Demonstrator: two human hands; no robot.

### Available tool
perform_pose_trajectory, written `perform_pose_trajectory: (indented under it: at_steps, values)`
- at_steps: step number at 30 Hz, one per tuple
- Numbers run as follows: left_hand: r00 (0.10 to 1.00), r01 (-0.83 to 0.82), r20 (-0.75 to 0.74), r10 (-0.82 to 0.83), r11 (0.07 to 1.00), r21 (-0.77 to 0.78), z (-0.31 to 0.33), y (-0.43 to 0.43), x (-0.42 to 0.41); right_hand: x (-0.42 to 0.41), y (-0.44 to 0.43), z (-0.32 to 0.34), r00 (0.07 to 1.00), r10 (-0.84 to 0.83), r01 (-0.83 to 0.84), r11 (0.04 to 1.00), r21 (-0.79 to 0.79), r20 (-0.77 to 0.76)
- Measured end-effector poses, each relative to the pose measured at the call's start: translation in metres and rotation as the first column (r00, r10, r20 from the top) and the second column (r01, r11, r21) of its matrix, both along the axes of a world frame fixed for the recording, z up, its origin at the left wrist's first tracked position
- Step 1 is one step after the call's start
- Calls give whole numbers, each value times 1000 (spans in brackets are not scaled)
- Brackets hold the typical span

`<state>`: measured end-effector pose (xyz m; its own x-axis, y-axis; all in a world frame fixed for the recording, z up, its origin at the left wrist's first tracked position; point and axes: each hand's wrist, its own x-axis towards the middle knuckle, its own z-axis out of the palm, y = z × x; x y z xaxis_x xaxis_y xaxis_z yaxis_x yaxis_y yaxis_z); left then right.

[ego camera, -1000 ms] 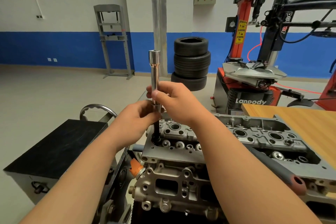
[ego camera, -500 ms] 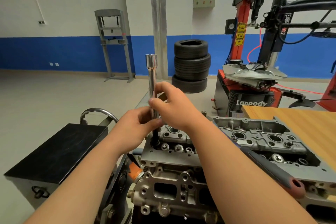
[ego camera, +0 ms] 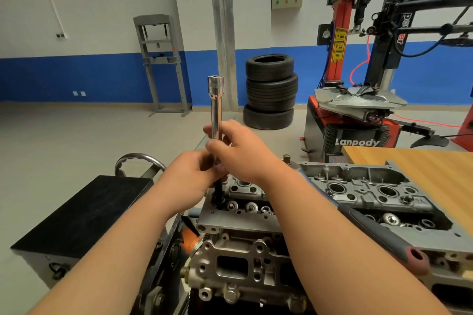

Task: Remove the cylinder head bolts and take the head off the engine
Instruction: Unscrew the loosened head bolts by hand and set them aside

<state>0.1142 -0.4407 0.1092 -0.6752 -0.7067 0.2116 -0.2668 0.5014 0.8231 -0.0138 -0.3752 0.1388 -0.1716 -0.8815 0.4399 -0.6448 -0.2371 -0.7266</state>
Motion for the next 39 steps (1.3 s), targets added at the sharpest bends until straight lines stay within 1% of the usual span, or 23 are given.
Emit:
perform_pose_trajectory:
  at_steps: [1, 2, 4, 7, 10, 13, 16, 17, 18, 20, 21, 22, 24, 25, 27, 29, 31, 32, 33, 35, 36, 38, 39]
  values:
    - [998, -62, -11, 62, 998, -28, 1, 1, -2, 0, 0, -1, 999, -39, 38, 999, -20, -22]
    - [991, -130, -28, 128, 990, -58, 1, 2, -4, -1, 0, -2, 997, -76, 76, 997, -32, -6]
    - [973, -228, -46, 224, 965, -128, 0, 5, -7, -5, 0, -2, 994, -88, 90, 996, -25, 66]
    - [978, -206, -36, 203, 973, -107, -1, 5, -8, -11, 0, -1, 996, -75, 78, 995, -61, 43]
    - [990, -132, 29, 137, 984, -122, 0, 8, -5, -12, -1, 0, 995, -62, 70, 992, -104, 78]
    - [998, -47, -30, 47, 999, -9, 2, 11, -2, -8, -3, -4, 996, -64, 68, 996, -56, 69]
    - [991, -7, -128, 34, 978, 209, -1, 9, 4, -19, 0, -1, 992, -120, 121, 992, -30, 45]
    - [984, -18, -169, 62, 968, 251, -2, 8, 8, -26, 3, 1, 990, -130, 133, 990, -43, 61]
    - [970, -56, -214, 117, 961, 271, -3, 7, 12, -34, 4, 4, 987, -133, 139, 988, -64, 91]
    - [941, -143, -265, 211, 957, 253, -3, 5, 15, -39, 5, 6, 979, -106, 121, 990, -78, 173]
    - [947, -130, -257, 191, 963, 236, -2, 5, 14, -35, 4, 5, 979, -73, 86, 995, -59, 192]
    - [967, -81, -222, 129, 973, 215, -2, 7, 11, -28, 1, 2, 983, -42, 49, 998, -35, 176]
    - [993, 30, -118, -11, 986, 165, -2, 13, 5, -14, -5, -4, 997, -13, 11, 999, 36, 73]
    - [994, 63, -95, -49, 987, 146, -3, 16, 4, -12, -5, -6, 999, -23, 21, 998, 62, 33]
    - [988, 87, -136, -67, 985, 149, -5, 14, 9, -23, -1, -3, 997, -78, 77, 996, 44, 17]
    - [968, 51, -249, 12, 968, 246, -9, 8, 18, -38, 5, 1, 990, -117, 118, 993, -14, 80]
    - [935, -54, -317, 157, 949, 311, -12, 5, 22, -38, 6, 4, 981, -68, 71, 997, -9, 181]
    - [934, -104, -302, 191, 954, 282, -15, 4, 21, -31, 4, 2, 985, -19, 15, 1000, 25, 174]
    - [950, -128, -255, 181, 968, 214, -17, 4, 19, -21, 1, -1, 995, 20, -27, 997, 74, 93]
    - [979, -125, -153, 136, 989, 79, -20, 7, 15, -3, -5, -9, 988, 65, -41, 985, 167, -140]
    - [980, -130, -140, 138, 989, 66, -20, 7, 14, 1, -7, -10, 979, 55, -24, 987, 159, -195]
    - [975, -152, -152, 164, 984, 88, -21, 7, 14, 0, -9, -9, 988, 6, 6, 997, 81, -154]
    - [978, -162, -120, 169, 985, 66, -24, 8, 14, -2, -10, -7, 993, -35, 40, 999, 36, -113]
